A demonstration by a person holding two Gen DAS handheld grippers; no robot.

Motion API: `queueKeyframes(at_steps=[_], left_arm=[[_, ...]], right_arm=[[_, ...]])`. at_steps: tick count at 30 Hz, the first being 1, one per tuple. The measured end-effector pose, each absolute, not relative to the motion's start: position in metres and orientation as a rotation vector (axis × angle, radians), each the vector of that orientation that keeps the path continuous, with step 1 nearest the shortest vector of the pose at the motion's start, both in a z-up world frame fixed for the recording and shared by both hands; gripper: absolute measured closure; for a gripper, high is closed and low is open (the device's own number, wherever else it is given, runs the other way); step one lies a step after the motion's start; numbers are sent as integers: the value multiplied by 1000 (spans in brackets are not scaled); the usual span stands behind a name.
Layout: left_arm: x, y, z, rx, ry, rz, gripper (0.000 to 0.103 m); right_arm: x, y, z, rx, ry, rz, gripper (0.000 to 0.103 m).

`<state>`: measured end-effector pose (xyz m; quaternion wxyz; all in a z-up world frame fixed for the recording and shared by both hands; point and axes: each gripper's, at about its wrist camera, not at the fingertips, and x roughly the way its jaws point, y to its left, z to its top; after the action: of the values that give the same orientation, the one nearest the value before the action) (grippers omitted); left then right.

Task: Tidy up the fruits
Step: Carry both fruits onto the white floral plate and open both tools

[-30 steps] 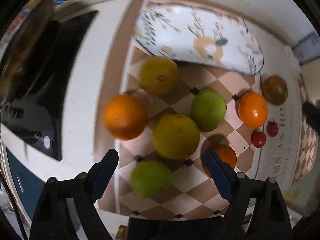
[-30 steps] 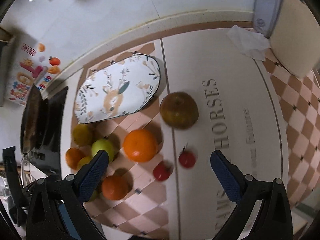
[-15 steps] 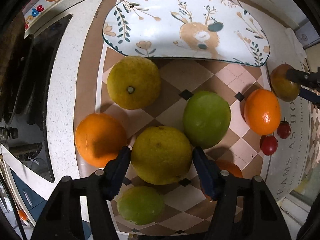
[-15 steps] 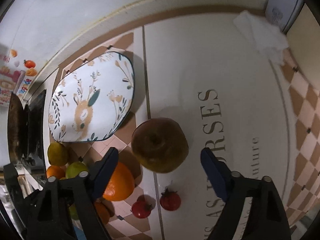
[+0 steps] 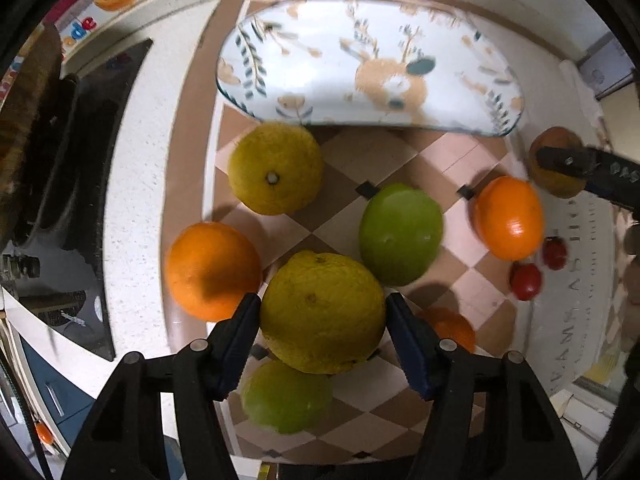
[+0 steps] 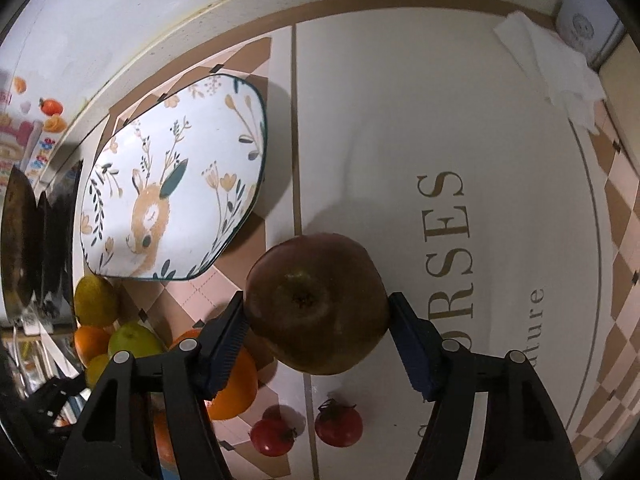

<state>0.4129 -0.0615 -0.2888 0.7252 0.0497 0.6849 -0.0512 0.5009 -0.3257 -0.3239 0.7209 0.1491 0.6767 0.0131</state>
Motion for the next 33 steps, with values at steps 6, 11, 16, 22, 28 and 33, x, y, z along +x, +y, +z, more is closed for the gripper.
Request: queueKeyframes(at_steps=[6, 11, 16, 22, 28, 33], left_arm=[[441, -65, -215, 39, 1385, -150, 41], [509, -77, -196, -29, 1322, -185, 41], [582, -88, -245, -86, 1414, -170, 41], [624, -89, -299, -148, 1546, -146, 41], [633, -89, -311, -161, 1585, -141, 41], [632, -90, -314, -148, 1605, -142, 41]], right_arm=[[500, -319, -288, 349, 1411, 89, 32], [527, -296, -264, 347, 1339, 168, 32], [569, -267, -281, 335, 1341, 204, 32], [609, -239, -310, 271, 1385, 241, 32], [631, -223, -320, 209, 1409, 273, 32], [639, -208, -328, 178, 1446, 292, 32]])
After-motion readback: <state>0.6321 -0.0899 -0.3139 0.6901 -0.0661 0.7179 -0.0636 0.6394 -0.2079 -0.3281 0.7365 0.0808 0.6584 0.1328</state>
